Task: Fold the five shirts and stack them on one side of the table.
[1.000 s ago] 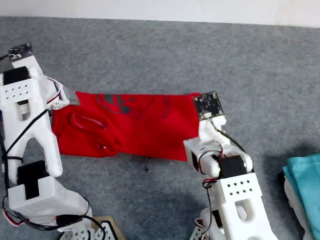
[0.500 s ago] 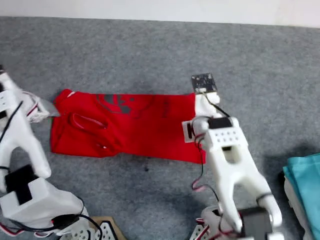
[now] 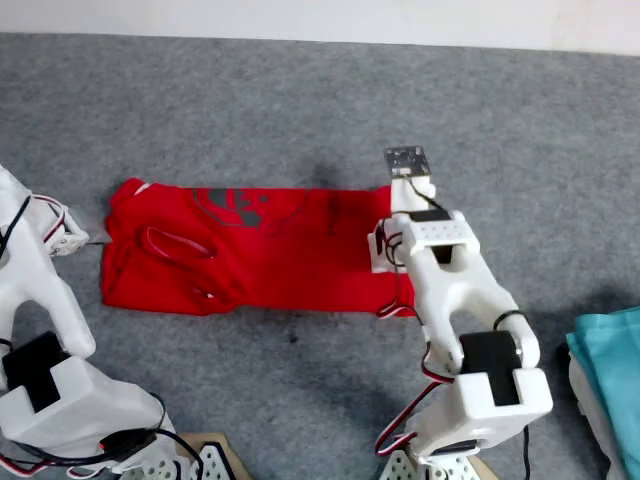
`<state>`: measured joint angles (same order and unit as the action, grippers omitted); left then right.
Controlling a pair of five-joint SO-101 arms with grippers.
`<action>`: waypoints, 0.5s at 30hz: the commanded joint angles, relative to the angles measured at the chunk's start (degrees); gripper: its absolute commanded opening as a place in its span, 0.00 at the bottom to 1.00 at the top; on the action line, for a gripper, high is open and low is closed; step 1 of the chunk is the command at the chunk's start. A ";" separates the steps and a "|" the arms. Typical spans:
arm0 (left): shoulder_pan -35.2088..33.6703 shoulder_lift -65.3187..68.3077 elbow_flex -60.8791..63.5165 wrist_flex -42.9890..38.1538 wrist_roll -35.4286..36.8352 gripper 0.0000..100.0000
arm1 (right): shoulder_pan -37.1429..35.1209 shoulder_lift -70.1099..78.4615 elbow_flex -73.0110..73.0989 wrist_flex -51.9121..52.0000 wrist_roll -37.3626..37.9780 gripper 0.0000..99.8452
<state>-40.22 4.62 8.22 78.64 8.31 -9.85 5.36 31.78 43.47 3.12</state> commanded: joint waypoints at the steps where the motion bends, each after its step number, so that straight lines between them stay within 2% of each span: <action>1: -0.40 -2.59 0.40 -0.70 -0.53 0.32 | -3.91 1.89 -2.24 -0.57 -0.09 0.17; 5: -0.40 -2.77 1.71 -0.62 -0.53 0.32 | -6.37 1.89 -2.33 0.48 -0.09 0.01; 10: -1.63 -3.03 1.19 -0.62 -0.44 0.32 | -6.64 1.19 -3.82 4.53 1.58 0.01; 15: -5.41 -2.95 -5.41 -0.18 -0.18 0.32 | -5.23 -5.76 -5.85 8.22 1.32 0.01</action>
<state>-42.24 4.53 8.84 78.55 8.31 -14.42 5.19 28.00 50.07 3.74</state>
